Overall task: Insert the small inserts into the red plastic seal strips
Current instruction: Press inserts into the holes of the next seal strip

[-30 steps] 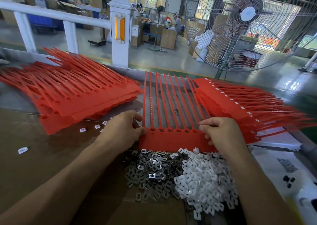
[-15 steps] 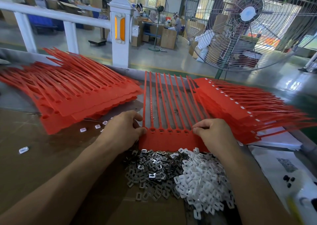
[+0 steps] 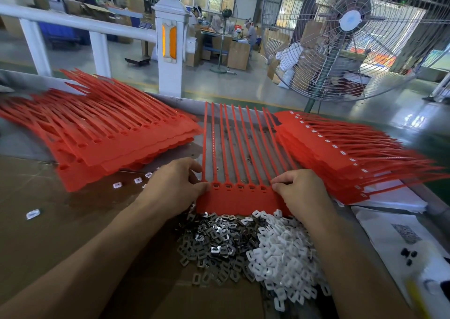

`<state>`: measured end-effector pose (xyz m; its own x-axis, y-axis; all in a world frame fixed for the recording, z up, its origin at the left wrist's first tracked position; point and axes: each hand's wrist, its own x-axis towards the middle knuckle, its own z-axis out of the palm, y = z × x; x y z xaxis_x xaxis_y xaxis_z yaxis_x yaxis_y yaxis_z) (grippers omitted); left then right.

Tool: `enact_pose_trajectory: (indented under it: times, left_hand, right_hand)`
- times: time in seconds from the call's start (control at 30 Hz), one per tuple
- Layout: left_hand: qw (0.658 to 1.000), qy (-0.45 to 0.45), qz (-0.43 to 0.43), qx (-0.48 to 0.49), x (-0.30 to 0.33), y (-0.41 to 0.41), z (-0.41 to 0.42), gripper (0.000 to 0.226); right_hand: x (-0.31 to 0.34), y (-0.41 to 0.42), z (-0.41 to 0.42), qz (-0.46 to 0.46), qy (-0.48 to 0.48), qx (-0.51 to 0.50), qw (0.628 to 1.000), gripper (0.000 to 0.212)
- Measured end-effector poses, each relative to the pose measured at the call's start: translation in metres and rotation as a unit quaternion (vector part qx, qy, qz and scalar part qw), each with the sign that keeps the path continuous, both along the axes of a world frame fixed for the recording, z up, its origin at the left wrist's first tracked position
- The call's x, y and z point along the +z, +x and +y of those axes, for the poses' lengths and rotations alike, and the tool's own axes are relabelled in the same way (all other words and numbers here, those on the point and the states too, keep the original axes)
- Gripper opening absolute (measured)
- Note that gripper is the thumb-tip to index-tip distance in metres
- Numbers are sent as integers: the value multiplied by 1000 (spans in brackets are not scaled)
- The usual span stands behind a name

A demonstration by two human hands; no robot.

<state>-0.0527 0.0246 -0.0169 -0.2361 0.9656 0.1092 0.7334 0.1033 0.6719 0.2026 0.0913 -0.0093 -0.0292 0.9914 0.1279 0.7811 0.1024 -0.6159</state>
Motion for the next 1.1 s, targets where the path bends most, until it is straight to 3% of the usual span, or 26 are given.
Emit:
enact_pose_trajectory:
  times: [0.23, 0.5, 1.1]
  left_hand:
    - [1000, -1, 10, -4, -3, -1, 1, 45]
    - [1000, 2, -7, -12, -5, -1, 2, 40]
    - [1000, 2, -19, -11, -6, -2, 4, 53]
  right_hand:
    - [2, 0, -2, -28, 23, -4, 999, 6]
    - [3, -2, -6, -49, 31, -4, 998, 9]
    - [7, 2, -9, -64, 22, 16, 998, 22]
